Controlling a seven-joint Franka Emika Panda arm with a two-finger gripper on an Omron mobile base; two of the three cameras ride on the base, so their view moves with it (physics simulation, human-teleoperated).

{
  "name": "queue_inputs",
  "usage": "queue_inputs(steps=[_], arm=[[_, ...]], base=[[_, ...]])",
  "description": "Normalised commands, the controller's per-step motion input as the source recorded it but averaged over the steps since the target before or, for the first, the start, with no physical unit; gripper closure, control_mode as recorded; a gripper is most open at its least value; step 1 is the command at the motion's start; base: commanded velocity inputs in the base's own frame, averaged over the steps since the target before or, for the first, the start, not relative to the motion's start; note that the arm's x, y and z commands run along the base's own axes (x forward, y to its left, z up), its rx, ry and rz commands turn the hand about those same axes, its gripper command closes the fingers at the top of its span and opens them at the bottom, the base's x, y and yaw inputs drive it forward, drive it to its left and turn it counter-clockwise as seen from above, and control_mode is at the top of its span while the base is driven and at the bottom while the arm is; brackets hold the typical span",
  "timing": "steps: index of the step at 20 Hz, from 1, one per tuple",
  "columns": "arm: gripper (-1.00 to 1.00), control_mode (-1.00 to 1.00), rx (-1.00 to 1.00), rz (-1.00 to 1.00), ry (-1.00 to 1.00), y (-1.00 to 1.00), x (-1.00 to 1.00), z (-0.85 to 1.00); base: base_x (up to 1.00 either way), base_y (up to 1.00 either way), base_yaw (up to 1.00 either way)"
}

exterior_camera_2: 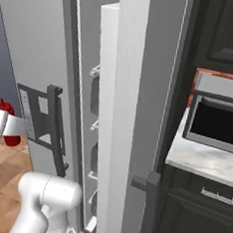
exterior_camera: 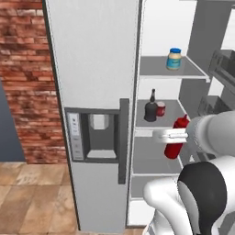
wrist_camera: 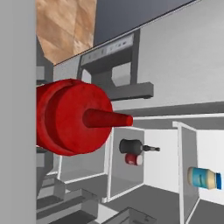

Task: Place the mayonnaise and ketchup from the counter to the top shelf of the fridge. If the existing items in the fridge are on the top shelf, move them to other shelves.

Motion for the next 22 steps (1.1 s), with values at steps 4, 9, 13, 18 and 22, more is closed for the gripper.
queue_inputs(steps=[4,9,13,18,22], arm=[[1.00,1.00,0.00,0.00,0.00,0.00,0.00,0.00],[1.00,1.00,0.00,0.00,0.00,0.00,0.00,0.00],[1.00,1.00,0.00,0.00,0.00,0.00,0.00,0.00],[1.00,1.00,0.00,0.00,0.00,0.00,0.00,0.00],[1.00,-1.00,0.00,-0.19,-0.25,0.00,0.06,0.87]], base=[[0.59,-0.03,-0.17],[0.56,0.00,-0.19],[0.33,0.00,-0.23],[0.20,0.00,-0.22],[0.00,0.00,0.00]])
